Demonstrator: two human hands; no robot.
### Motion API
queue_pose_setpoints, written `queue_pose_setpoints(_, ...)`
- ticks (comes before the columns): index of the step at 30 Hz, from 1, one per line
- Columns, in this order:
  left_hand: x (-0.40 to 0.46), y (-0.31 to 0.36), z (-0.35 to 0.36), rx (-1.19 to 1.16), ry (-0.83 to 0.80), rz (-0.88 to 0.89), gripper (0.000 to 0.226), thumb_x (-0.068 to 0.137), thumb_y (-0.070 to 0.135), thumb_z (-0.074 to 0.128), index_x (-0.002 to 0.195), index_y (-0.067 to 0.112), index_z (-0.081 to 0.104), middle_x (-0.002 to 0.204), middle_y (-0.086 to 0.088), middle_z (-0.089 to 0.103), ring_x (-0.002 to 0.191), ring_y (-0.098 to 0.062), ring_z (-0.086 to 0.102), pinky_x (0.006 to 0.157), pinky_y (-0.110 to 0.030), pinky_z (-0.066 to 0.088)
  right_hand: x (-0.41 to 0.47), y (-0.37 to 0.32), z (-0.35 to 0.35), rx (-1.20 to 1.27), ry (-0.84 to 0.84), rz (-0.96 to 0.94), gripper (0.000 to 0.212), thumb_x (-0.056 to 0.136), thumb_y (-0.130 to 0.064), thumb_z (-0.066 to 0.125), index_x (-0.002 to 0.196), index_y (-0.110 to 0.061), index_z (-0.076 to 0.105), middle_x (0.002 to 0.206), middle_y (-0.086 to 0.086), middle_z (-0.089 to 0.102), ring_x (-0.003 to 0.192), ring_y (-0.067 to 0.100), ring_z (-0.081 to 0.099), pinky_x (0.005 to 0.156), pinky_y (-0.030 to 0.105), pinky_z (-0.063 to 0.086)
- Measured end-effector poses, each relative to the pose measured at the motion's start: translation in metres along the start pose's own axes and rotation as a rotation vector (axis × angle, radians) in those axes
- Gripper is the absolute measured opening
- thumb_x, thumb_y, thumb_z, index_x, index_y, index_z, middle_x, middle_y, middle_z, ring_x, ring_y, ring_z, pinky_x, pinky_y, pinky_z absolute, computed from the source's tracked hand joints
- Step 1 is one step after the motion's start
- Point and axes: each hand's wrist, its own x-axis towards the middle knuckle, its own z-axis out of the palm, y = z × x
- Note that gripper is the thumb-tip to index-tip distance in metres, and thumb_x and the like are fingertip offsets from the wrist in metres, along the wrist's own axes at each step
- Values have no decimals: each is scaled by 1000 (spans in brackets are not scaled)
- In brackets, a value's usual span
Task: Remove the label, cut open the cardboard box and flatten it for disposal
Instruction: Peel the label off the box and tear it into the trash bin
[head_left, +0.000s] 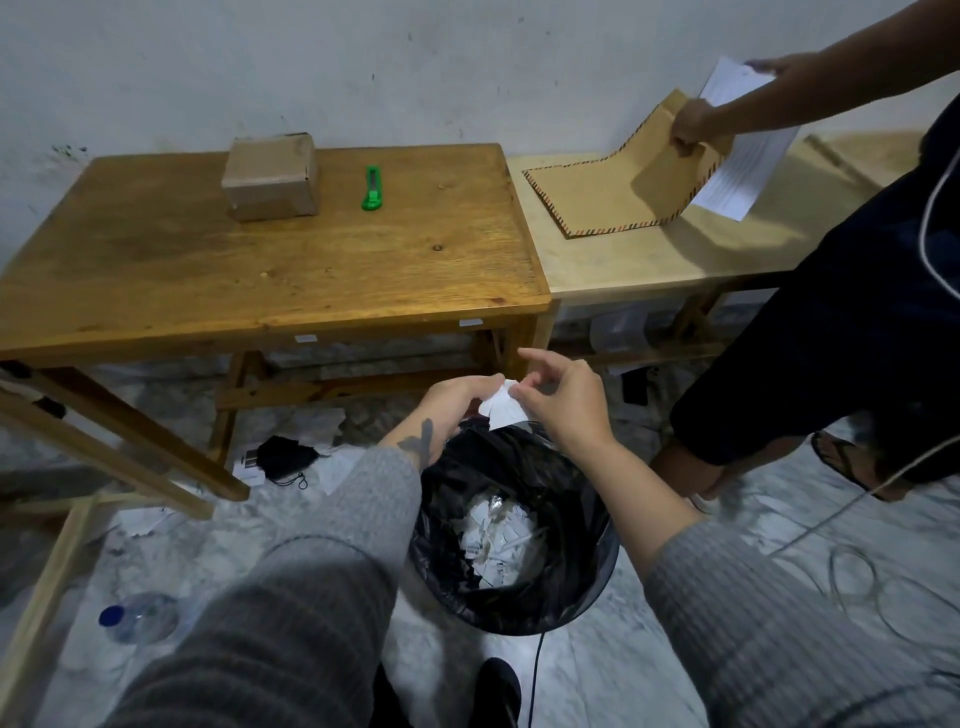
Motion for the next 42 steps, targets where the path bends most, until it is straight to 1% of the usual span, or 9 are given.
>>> queue_pose_setpoints(4, 7, -11, 4, 21, 25, 97, 25, 85, 18, 69, 110, 20, 69, 107, -1, 71, 104, -18, 64, 101, -42, 47, -1, 6, 5, 41, 13, 11, 39, 76, -28, 74, 114, -32, 65, 76, -19, 71, 99, 13, 63, 101, 47, 43)
queue_pose_setpoints(9, 18, -26, 10, -21, 96, 95, 22, 86, 17, 68, 107, 21, 66, 104, 1, 69, 98, -14, 63, 91, -33, 50, -4, 21, 15, -18, 1, 158, 59, 72, -39, 76, 127, -34, 55, 137, -4, 54, 132, 20, 42, 108, 49, 34)
queue_pose_setpoints(12, 24, -40, 15, -22, 136, 50, 15, 84, 16, 68, 93, 29, 64, 105, -3, 69, 102, -21, 64, 92, -39, 52, -6, 35, 15, -36, -46, 251, 59, 68, -47, 75, 121, -31, 55, 127, -4, 57, 122, 20, 50, 103, 47, 39)
queue_pose_setpoints(16, 39, -65, 26, 31, 101, 19, 8, 86, 12, 67, 91, 17, 69, 88, 2, 69, 94, -16, 63, 72, -19, 50, -12, 65, 21, -151, -143, 325, 44, 56, -57, 71, 96, -44, 57, 111, -10, 64, 113, 22, 55, 96, 47, 44)
queue_pose_setpoints(22, 67, -113, 46, 358, 85, 22, 24, 54, 57, 73, 69, 38, 75, 110, 6, 64, 120, -23, 47, 101, -32, 41, -23, 105, 27, -478, -226, 216, 22, 81, -45, 66, 103, -41, 64, 124, -1, 48, 128, 26, 31, 116, 52, 6)
queue_pose_setpoints(29, 83, -138, 45, 858, -65, 87, 45, 85, 37, 66, 128, 28, 57, 133, 1, 45, 129, -26, 31, 110, -39, 31, -21, 141, 40, -640, -462, 284, 42, 86, -38, 61, 128, -39, 52, 146, 3, 36, 140, 29, 15, 112, 59, -10)
queue_pose_setpoints(33, 85, -121, 38, 821, -94, 78, 36, 86, 28, 66, 121, 27, 60, 126, 3, 58, 121, -18, 50, 103, -39, 43, -12, 133, 44, -629, -522, 320, 39, 87, -38, 60, 125, -37, 55, 143, 2, 42, 138, 28, 25, 114, 56, -1)
queue_pose_setpoints(37, 74, -80, 22, 742, -83, 94, 33, 89, 16, 62, 122, 19, 61, 119, 2, 62, 111, -14, 58, 96, -27, 46, 3, 99, 36, -497, -578, 310, 37, 87, -32, 62, 124, -30, 58, 129, 2, 60, 117, 23, 54, 102, 37, 41)
queue_pose_setpoints(42, 56, -18, -20, 636, 25, 168, 26, 90, 13, 61, 116, 13, 63, 107, -1, 65, 101, -15, 61, 95, -29, 49, 33, 23, 23, -395, -524, 162, 34, 88, -25, 62, 121, -17, 62, 121, 5, 65, 114, 21, 58, 85, 21, 38)
